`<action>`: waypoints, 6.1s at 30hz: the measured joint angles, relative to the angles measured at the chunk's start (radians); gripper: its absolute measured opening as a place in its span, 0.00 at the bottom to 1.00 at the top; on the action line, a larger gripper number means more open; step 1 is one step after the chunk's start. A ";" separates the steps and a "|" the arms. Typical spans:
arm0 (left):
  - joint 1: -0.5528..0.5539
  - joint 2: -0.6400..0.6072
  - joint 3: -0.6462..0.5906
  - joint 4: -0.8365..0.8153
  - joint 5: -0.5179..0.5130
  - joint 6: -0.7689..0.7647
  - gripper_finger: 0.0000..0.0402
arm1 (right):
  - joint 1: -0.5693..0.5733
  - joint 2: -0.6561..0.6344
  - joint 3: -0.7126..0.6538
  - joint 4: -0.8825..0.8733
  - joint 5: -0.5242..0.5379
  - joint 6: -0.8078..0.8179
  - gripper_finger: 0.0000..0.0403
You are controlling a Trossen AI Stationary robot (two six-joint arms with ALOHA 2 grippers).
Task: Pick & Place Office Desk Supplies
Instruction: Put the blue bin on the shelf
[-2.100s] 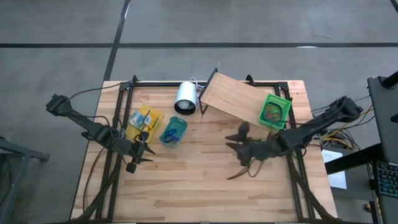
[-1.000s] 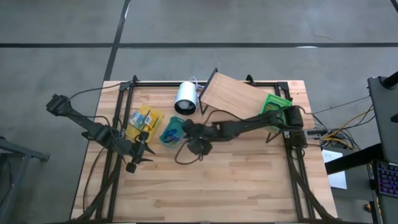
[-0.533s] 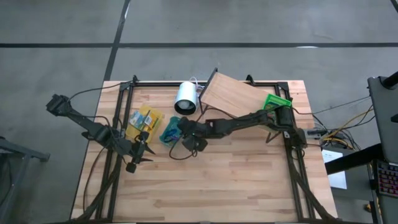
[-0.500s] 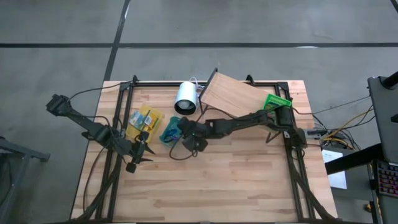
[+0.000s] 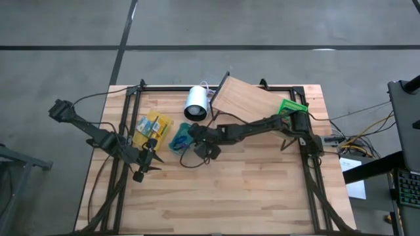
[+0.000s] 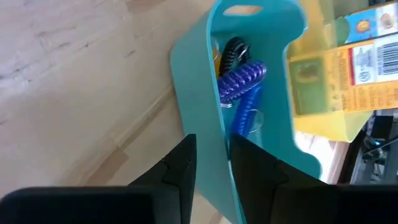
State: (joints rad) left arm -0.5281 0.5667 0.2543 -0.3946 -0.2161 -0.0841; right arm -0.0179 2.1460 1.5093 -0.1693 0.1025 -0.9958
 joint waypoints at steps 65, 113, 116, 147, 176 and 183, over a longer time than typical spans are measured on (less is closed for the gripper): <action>0.000 0.000 0.000 -0.002 0.000 0.000 0.38 | 0.266 -0.183 0.077 -0.864 0.008 0.456 0.02; 0.000 0.000 0.000 -0.001 0.000 0.000 0.38 | 0.384 -0.409 -0.102 -0.558 0.103 1.528 0.31; 0.000 0.000 0.000 -0.001 0.000 0.000 0.38 | 0.374 -0.410 -0.073 -0.542 0.104 1.723 0.32; 0.000 0.000 0.000 -0.005 0.000 0.000 0.38 | 0.338 -0.175 0.062 -0.549 0.135 2.121 0.36; 0.000 0.000 0.000 -0.010 0.000 0.000 0.38 | 0.336 0.033 0.259 -0.792 0.133 2.047 0.32; 0.000 0.000 0.000 -0.010 0.000 0.000 0.38 | 0.334 0.033 0.249 -0.784 0.134 2.031 0.23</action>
State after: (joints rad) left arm -0.5281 0.5667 0.2541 -0.4051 -0.2161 -0.0841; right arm 0.3161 2.1792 1.7581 -0.9535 0.2363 1.0352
